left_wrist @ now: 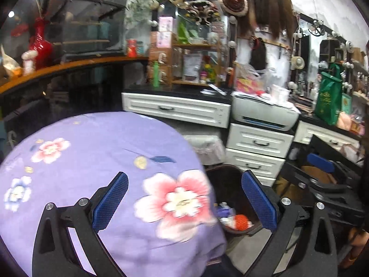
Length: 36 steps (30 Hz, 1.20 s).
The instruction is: Collect trash
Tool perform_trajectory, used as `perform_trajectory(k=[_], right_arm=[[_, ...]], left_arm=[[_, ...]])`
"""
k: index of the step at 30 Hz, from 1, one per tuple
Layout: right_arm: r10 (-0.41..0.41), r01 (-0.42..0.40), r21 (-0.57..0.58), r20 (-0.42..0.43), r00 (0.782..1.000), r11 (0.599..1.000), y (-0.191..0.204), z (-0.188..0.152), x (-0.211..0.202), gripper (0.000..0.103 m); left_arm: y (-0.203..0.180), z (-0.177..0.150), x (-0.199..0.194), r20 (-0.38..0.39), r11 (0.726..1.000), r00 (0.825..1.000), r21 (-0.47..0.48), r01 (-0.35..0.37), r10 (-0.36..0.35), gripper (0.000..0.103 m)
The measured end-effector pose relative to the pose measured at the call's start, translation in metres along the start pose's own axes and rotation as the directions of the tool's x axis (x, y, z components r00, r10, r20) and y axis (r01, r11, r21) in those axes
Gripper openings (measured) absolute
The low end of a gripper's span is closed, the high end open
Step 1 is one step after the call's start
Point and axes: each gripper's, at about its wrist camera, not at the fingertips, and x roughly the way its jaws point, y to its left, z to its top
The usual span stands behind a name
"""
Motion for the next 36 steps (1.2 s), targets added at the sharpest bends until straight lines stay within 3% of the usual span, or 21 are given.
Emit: perform_trajectory(k=[3,6,14,17,21,36], right_arm=[[0.031,-0.029,-0.031,0.075,0.997,0.999,0.016,-0.009,-0.028,0.097],[0.082,-0.077,-0.064,0.077,0.994,0.995,0.029,-0.013,-0.046,0.097],[0.122,-0.108,-0.125,0.111,0.986,0.986,0.045,-0.024,-0.081,0.097],[0.127,-0.104,-0.155,0.146,0.981,0.982,0.049,-0.025,-0.091,0.097],[0.130,-0.104,-0.157,0.166,0.978,0.982,0.049,-0.026,-0.097,0.097],[0.125,-0.103,-0.130,0.166,0.978,0.986,0.040,-0.023,-0.094,0.097]], left_arm=[[0.011,-0.005,-0.020,0.030,0.999,0.998,-0.001,-0.054,0.054,0.098],[0.020,-0.010,-0.039,0.058,0.997,0.996,-0.023,-0.067,0.069,0.098],[0.037,-0.010,-0.076,0.115,0.986,0.981,-0.087,-0.144,0.154,0.098],[0.037,-0.008,-0.081,0.123,0.986,0.981,-0.099,-0.136,0.147,0.098],[0.025,-0.010,-0.077,0.114,0.987,0.981,-0.046,-0.152,0.156,0.098],[0.011,-0.018,-0.075,0.111,0.991,0.985,-0.020,-0.130,0.131,0.098]])
